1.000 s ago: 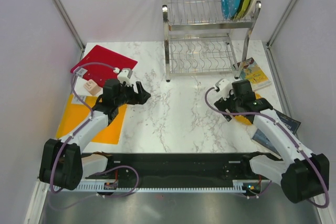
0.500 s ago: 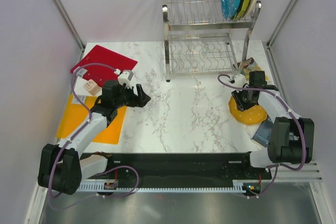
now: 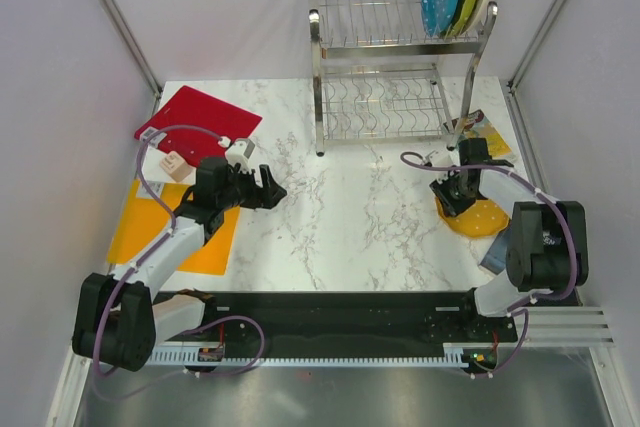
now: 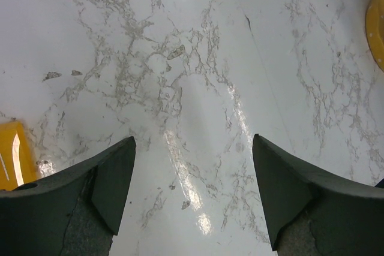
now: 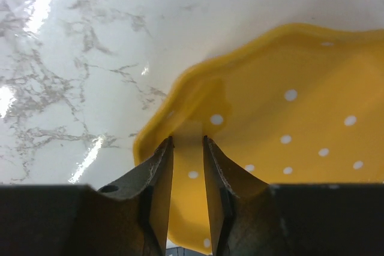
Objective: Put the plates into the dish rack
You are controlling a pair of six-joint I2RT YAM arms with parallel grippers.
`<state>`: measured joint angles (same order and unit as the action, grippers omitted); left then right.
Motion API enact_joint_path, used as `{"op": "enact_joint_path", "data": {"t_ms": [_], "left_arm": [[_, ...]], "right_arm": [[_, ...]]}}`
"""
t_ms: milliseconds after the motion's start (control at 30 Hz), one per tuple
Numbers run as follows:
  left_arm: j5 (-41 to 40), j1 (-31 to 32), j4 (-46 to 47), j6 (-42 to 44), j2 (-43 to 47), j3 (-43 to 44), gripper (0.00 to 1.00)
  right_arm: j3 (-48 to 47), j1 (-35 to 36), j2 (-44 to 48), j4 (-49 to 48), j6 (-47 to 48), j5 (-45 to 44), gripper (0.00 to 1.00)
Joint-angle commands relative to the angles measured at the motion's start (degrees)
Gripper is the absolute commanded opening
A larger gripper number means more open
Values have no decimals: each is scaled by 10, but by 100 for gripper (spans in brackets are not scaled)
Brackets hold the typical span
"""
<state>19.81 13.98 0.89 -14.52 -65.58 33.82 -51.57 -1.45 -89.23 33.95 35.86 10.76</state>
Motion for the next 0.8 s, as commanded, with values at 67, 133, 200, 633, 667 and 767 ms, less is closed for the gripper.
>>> {"op": "enact_joint_path", "data": {"t_ms": [67,133,200,633,667,767], "left_arm": [[-6,0,21,-10,9,-3,85],[-11,-1,21,-6,14,-4,85],[-14,-4,19,-4,19,-6,85],[-72,-24,-76,1,29,28,86],[-79,-24,-84,1,28,28,86],[-95,-25,-79,-9,34,18,86]], "right_arm": [[-12,79,-34,-13,13,16,35],[-15,121,-36,-12,10,16,35],[-24,151,-39,-7,2,19,35],[-128,397,-102,-11,-93,86,38],[-137,415,-114,-20,-104,88,38],[-178,489,-140,-41,-121,85,40]]}}
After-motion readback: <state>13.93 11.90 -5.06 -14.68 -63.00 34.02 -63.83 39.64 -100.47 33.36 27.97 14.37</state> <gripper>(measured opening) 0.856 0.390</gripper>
